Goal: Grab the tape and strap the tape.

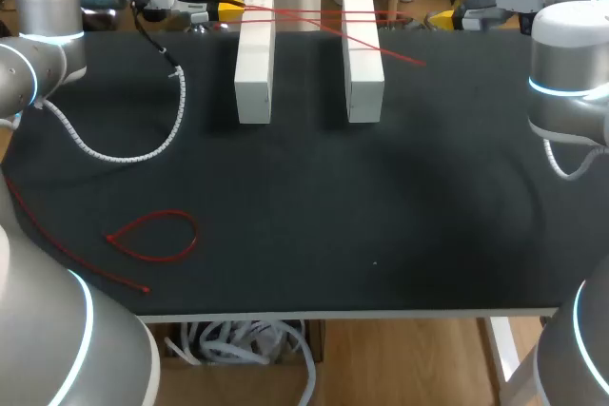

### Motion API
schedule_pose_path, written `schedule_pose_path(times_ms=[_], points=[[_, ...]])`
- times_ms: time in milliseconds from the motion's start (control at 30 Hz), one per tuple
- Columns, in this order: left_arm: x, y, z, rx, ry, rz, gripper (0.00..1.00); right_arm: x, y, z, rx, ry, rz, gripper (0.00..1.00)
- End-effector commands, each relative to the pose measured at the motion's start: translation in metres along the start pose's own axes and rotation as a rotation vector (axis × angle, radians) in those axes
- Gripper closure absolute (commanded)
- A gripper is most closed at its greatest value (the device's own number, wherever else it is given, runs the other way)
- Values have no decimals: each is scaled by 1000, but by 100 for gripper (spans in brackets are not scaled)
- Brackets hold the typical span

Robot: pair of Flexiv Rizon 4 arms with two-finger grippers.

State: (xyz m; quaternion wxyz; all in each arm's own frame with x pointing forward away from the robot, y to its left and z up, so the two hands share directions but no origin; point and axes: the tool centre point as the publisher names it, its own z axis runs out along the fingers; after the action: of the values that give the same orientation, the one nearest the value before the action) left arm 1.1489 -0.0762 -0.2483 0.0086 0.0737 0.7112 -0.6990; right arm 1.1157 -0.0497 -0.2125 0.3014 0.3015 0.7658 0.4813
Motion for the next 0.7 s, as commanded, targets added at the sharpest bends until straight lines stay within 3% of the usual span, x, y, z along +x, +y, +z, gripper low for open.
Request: schedule_pose_path(times_ms=[33,267,400,467,700], points=[[-4,1,-1,2,10,-2,100,1,-2,0,-11,-2,-1,0],[-4,1,-1,2,10,-2,100,1,-2,0,-11,-2,-1,0],[-8,-11,9,77,17,95,100,1,-2,0,-11,-2,-1,0],[-9,-17,12,63,3,76,100,1,-2,0,-11,-2,-1,0],[-15,-40,23,93,-57,155,100,1,-2,0,-11,-2,-1,0]])
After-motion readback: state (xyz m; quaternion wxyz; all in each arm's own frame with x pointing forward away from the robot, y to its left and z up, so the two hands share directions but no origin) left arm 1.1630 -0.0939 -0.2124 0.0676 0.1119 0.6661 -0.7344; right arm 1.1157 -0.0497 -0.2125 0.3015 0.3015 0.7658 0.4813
